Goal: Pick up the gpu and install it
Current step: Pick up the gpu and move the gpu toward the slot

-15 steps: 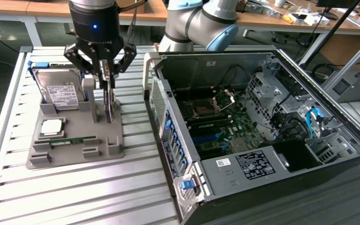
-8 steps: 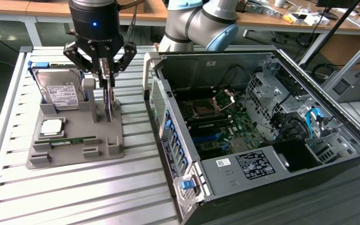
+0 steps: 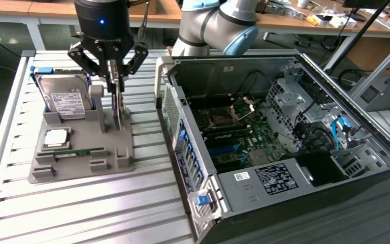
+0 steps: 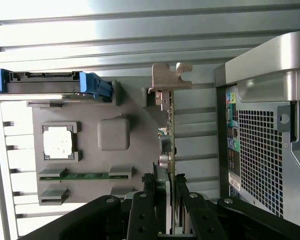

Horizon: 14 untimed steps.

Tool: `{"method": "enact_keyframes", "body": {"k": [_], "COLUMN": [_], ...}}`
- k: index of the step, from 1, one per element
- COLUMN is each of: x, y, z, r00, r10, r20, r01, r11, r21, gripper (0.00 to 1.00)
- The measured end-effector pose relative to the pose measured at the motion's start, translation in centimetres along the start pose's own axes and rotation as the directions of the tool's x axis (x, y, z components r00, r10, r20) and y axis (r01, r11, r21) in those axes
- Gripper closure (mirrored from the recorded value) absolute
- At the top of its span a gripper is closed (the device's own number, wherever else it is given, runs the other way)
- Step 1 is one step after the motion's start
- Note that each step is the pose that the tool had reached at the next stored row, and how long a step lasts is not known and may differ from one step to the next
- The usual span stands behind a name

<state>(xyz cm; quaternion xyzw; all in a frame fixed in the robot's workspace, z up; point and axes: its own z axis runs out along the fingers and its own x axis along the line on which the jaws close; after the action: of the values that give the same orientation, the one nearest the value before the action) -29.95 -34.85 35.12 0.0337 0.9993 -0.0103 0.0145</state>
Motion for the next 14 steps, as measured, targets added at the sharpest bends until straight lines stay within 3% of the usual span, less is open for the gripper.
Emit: {"method": "enact_keyframes", "body": {"k": [14], "x": [0.0], "y": [-0.03], "z": [-1.32], "r00": [1.0], "r10": [0.0], "r20": [-0.0001], "r01": [0.0], "r11": [1.0], "r21": [0.0001], "gripper": [0.73]}}
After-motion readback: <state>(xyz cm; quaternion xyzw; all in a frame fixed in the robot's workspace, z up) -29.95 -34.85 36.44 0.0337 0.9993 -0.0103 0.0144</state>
